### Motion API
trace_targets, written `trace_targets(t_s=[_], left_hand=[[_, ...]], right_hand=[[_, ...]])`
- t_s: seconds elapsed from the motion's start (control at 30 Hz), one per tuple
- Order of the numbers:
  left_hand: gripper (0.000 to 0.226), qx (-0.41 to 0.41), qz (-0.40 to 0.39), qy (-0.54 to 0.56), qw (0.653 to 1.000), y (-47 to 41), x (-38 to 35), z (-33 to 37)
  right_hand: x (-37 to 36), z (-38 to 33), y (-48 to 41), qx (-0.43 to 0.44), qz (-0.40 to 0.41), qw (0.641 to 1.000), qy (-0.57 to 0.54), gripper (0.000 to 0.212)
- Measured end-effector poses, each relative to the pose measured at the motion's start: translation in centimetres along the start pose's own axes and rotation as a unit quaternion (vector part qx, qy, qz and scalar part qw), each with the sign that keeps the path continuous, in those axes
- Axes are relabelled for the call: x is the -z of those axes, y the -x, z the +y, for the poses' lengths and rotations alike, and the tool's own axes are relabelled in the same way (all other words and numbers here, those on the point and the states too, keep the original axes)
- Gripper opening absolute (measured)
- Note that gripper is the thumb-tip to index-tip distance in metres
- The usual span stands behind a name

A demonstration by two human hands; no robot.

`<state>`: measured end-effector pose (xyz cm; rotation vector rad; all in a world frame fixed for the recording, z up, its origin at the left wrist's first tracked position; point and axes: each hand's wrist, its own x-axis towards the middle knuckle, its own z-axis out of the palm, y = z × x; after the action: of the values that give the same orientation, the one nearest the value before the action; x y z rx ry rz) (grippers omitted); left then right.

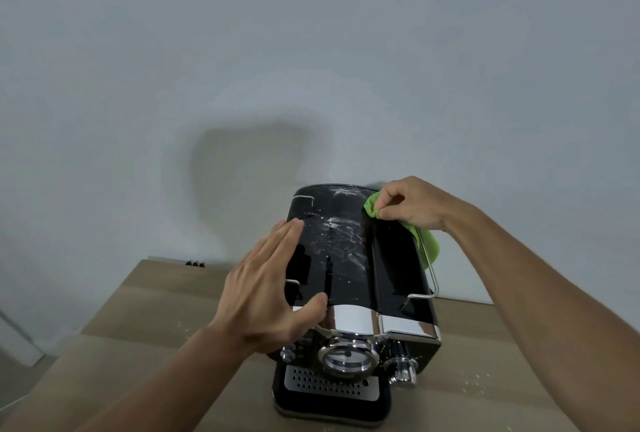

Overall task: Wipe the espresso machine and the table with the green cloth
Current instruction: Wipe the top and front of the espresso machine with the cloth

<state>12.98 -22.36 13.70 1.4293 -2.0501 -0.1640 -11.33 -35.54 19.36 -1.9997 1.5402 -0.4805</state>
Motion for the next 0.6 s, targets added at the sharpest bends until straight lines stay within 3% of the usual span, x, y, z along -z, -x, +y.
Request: trace_targets(t_s=[0.07,0.27,0.43,0.6], left_hand=[[0.098,0.001,-0.002,0.000,1.000,0.0,0.0,0.1],[0.098,0.002,-0.001,-0.008,1.000,-0.1,0.1,0.1],[0.099,0.004,0.000,-0.013,1.000,0.0,0.1,0.1],[0.099,0.004,0.000,-0.014,1.000,-0.1,0.1,0.1]], right_hand=[[0.5,0.0,0.0,-0.004,-0.029,1.000,-0.007,0.005],[-1.0,-0.7,-1.4,-0.022,0.090,0.996,-0.008,0.017],[-0.2,0.2,0.2,-0.008,0.009,0.999,-0.030,0.007],[-1.6,0.0,-1.2,-0.046,0.109,0.993,0.016,0.009]])
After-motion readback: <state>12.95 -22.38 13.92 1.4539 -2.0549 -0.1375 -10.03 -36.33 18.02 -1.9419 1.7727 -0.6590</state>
